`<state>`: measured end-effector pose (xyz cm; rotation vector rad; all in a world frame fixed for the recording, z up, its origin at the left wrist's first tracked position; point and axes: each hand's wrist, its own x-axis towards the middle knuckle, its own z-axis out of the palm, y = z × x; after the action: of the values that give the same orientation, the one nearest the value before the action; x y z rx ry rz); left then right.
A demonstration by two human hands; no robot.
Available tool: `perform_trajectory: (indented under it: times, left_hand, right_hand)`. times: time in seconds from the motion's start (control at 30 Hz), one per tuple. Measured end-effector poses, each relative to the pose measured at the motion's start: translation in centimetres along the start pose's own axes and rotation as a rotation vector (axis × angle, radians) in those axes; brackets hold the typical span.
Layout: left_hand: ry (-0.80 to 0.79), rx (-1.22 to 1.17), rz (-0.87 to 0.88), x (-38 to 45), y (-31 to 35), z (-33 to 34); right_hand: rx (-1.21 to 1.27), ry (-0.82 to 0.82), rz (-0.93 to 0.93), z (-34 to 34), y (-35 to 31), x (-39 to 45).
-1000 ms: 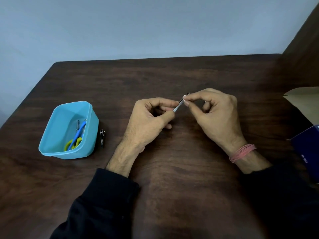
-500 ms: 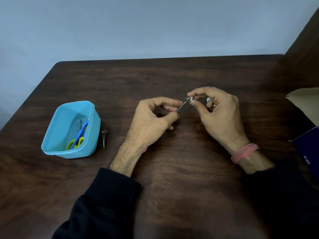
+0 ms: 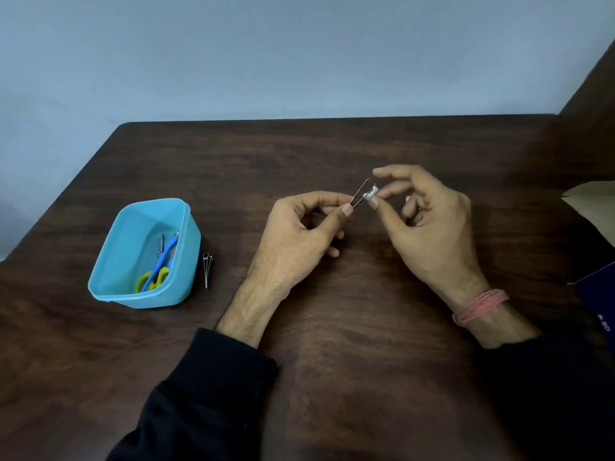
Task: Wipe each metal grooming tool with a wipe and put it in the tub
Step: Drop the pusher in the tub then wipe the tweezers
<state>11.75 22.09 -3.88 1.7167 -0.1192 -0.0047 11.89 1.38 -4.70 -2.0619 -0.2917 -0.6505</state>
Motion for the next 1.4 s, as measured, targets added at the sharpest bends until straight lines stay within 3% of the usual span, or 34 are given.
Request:
perform_trajectory:
  times: [0.57,1.4]
  left_hand:
    - [-0.072,0.010,-0.002,-0.10,0.20,-0.22]
    - [-0.096,-0.075,-0.077,0.18,0.36,-0.48]
  right_hand:
    - [0.028,0.036,0.085,-0.15,0.30,-0.03]
    - [-0.115,-0.022,-0.036,-0.10,0.24,-0.14]
